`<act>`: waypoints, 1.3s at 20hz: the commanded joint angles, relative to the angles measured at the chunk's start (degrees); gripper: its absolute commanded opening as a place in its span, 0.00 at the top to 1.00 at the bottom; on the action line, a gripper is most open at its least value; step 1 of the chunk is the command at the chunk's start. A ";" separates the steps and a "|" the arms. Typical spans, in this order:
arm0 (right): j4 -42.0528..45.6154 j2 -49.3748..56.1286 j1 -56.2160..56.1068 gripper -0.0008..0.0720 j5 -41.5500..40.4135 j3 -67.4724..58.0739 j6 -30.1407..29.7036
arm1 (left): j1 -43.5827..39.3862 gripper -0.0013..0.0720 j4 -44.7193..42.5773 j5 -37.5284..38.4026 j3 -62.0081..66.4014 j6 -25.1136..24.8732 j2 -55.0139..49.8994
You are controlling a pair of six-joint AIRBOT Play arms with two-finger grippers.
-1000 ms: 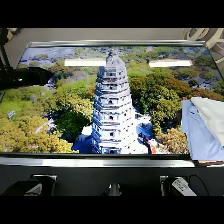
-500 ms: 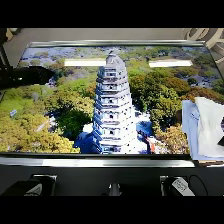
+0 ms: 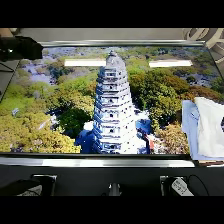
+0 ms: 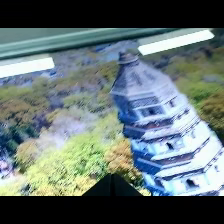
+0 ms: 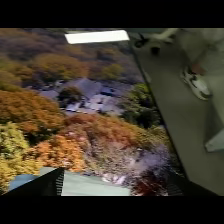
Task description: Fold the shirts.
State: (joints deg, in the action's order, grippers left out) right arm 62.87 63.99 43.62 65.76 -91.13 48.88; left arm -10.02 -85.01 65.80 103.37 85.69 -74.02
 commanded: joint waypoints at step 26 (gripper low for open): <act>10.71 5.22 -42.03 0.07 19.34 16.57 12.15 | -0.90 0.00 -1.75 12.13 -26.03 7.37 -0.83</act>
State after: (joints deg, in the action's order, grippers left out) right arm 73.56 69.17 1.61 85.10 -74.59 61.01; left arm -10.96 -86.78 78.00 77.34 93.03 -74.83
